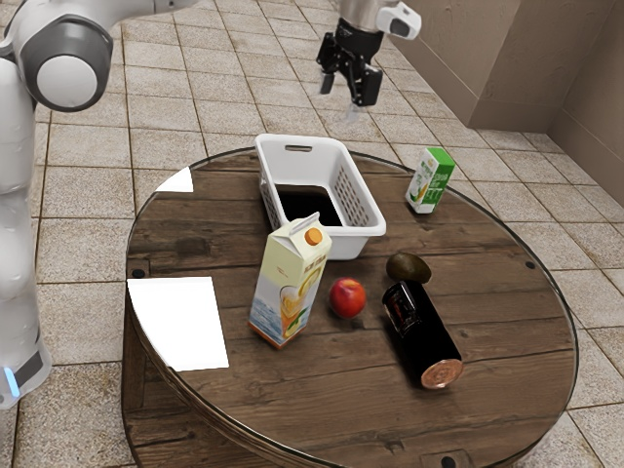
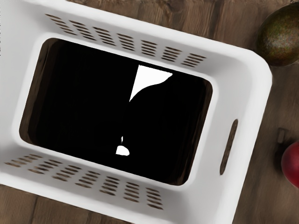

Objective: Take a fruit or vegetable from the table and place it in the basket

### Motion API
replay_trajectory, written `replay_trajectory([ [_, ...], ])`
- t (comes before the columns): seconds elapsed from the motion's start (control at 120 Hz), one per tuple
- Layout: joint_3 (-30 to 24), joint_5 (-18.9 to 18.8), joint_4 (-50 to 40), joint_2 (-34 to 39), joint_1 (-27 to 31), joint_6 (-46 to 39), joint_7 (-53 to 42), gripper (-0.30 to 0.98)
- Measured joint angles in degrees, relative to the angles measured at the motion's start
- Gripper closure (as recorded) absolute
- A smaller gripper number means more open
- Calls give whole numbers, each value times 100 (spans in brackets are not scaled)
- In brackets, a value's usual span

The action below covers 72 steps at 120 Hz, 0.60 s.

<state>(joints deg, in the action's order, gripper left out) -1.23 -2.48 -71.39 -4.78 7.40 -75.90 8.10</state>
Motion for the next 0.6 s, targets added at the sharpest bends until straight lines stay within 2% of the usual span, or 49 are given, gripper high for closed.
replay_trajectory([
  [0.142, 4, 17, 18, 8, -8, -101, 53, 0],
  [0.2, -24, 190, 842, 182, 93, -51, 5, 0],
  [0.258, -412, 328, 1267, 364, 508, -10, -40, 0],
  [0.308, -716, 387, 1334, 117, 715, -4, -73, 0],
  [0.458, -921, 273, 1092, -447, -163, -14, -160, 0],
  [0.6, -922, 6, 1045, -1078, -266, -154, -225, 0],
])
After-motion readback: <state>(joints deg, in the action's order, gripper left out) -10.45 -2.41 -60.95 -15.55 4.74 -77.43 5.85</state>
